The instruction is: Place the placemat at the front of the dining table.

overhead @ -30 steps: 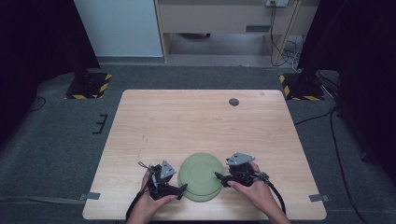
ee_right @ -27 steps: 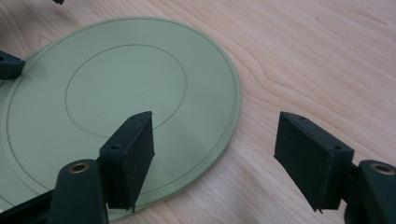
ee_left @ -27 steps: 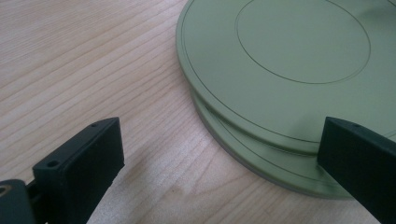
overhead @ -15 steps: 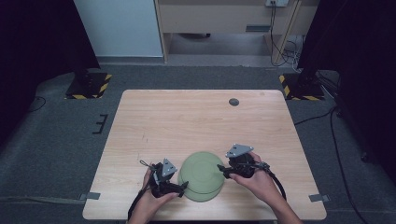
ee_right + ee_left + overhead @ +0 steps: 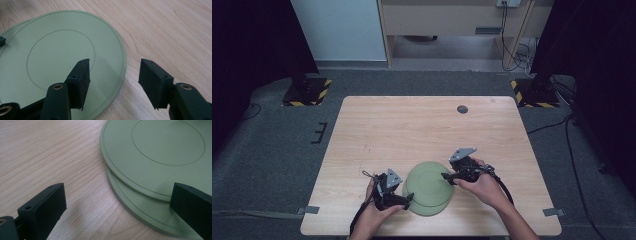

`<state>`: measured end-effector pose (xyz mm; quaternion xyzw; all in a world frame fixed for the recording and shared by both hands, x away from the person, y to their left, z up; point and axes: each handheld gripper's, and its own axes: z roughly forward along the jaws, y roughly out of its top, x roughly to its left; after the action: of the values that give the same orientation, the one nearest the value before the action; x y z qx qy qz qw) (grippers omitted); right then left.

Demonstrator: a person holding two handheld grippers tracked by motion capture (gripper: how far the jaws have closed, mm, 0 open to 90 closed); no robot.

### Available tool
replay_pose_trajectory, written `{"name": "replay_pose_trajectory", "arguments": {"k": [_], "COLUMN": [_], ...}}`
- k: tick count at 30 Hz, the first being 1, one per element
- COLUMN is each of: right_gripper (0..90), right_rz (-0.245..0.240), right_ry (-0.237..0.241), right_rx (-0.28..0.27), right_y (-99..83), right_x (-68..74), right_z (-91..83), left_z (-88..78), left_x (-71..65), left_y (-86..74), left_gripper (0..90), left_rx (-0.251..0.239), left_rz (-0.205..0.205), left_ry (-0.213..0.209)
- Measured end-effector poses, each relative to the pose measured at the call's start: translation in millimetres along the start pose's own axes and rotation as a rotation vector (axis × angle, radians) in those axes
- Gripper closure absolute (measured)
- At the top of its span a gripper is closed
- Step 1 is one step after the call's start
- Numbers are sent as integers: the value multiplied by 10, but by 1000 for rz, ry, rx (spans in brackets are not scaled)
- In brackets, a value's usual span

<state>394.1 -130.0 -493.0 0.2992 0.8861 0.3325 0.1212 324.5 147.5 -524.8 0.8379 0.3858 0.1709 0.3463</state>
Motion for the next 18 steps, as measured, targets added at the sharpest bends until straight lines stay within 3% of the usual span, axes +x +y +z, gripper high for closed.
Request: {"name": "replay_pose_trajectory", "arguments": {"k": [5,9,18], "right_gripper": [395,352,312], "right_rz": [35,73,108], "right_ry": [13,73,110], "right_rx": [15,17,31], "right_y": [-8,1,-15], "right_x": [-50,-86,-157], "right_z": [80,141,203], "left_z": [13,21,28], "left_x": [14,25,37], "left_y": [5,8,7], "left_gripper": [0,0,0], "left_rx": [-3,-5,-4], "left_rz": [-7,-11,-12], "left_ry": [0,6,13]}}
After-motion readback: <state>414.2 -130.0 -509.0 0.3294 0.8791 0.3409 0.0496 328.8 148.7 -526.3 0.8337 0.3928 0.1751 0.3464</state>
